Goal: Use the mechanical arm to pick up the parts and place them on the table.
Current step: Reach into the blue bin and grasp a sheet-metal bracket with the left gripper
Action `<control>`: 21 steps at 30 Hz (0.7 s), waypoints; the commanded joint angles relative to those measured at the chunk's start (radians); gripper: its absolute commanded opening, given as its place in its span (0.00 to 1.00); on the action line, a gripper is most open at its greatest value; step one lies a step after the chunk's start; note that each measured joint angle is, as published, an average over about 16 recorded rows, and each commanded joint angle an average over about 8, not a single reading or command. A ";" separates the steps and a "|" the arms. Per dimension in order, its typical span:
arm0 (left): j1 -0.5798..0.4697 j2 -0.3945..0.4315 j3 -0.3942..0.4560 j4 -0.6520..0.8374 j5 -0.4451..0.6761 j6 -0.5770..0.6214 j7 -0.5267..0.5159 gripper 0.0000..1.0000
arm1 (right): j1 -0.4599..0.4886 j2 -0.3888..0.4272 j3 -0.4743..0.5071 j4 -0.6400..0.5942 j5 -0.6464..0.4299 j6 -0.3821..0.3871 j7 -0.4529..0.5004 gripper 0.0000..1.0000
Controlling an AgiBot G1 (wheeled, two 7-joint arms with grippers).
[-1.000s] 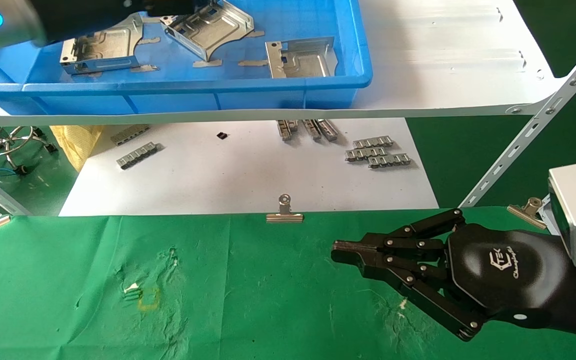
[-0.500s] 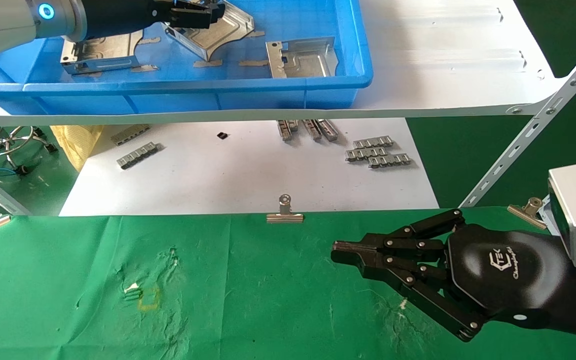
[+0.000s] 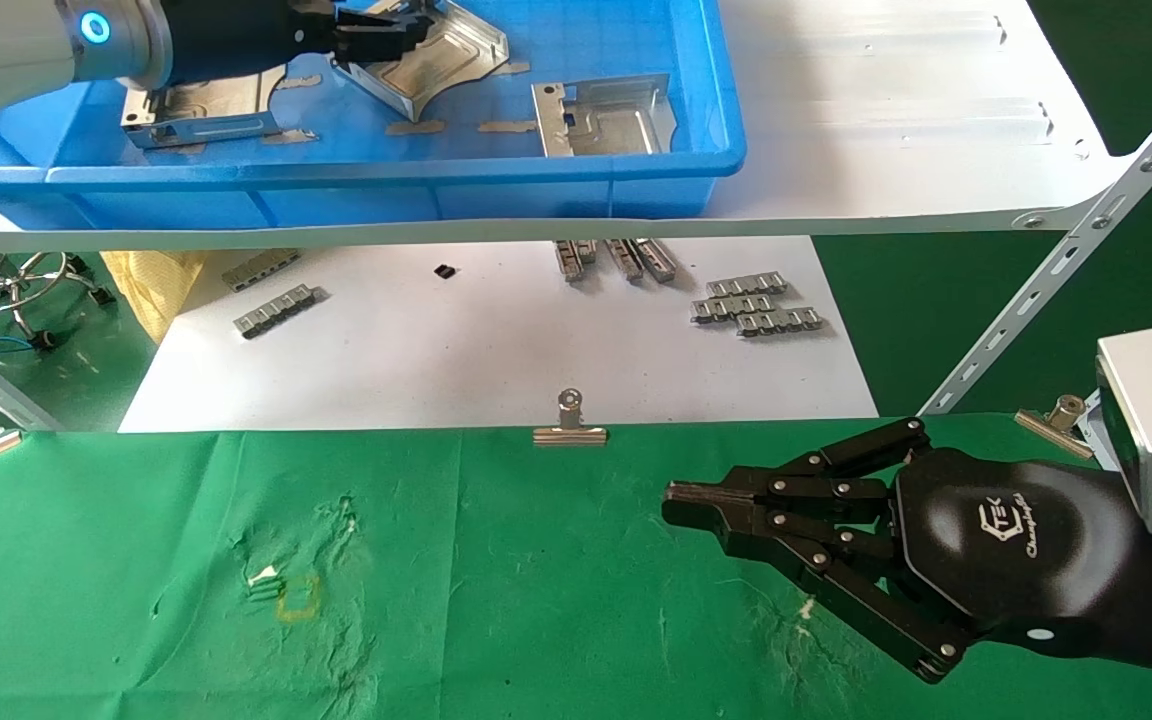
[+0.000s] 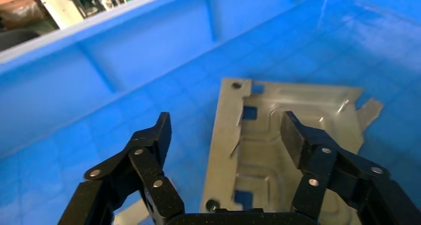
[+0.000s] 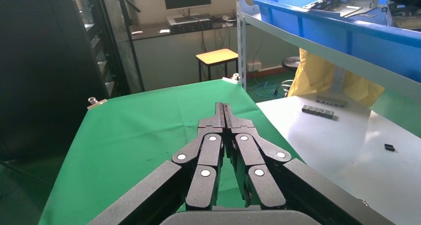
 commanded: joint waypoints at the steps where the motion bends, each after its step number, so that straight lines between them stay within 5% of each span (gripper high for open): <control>1: 0.002 0.000 0.002 0.001 0.003 -0.009 -0.006 0.00 | 0.000 0.000 0.000 0.000 0.000 0.000 0.000 1.00; 21: 0.000 -0.014 0.008 -0.012 0.012 0.002 -0.035 0.00 | 0.000 0.000 0.000 0.000 0.000 0.000 0.000 1.00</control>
